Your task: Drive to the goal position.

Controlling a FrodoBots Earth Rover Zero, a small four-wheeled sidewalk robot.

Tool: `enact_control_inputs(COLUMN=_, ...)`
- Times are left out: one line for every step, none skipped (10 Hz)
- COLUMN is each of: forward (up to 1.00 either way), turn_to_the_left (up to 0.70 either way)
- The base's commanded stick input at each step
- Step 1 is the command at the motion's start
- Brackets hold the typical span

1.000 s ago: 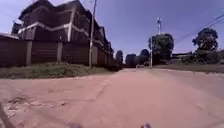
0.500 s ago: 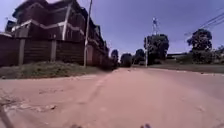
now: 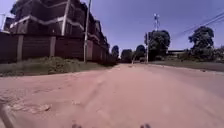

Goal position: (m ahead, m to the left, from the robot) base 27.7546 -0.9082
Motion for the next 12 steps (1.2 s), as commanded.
enact_control_inputs(forward=0.3, turn_to_the_left=0.0)
enact_control_inputs(forward=0.3, turn_to_the_left=0.0)
enact_control_inputs(forward=0.3, turn_to_the_left=0.0)
enact_control_inputs(forward=0.3, turn_to_the_left=0.0)
enact_control_inputs(forward=0.3, turn_to_the_left=0.0)
enact_control_inputs(forward=0.3, turn_to_the_left=0.0)
enact_control_inputs(forward=0.3, turn_to_the_left=0.0)
enact_control_inputs(forward=0.3, turn_to_the_left=0.0)
enact_control_inputs(forward=0.3, turn_to_the_left=0.0)
enact_control_inputs(forward=0.3, turn_to_the_left=0.0)
enact_control_inputs(forward=0.3, turn_to_the_left=0.0)
enact_control_inputs(forward=0.3, turn_to_the_left=0.0)
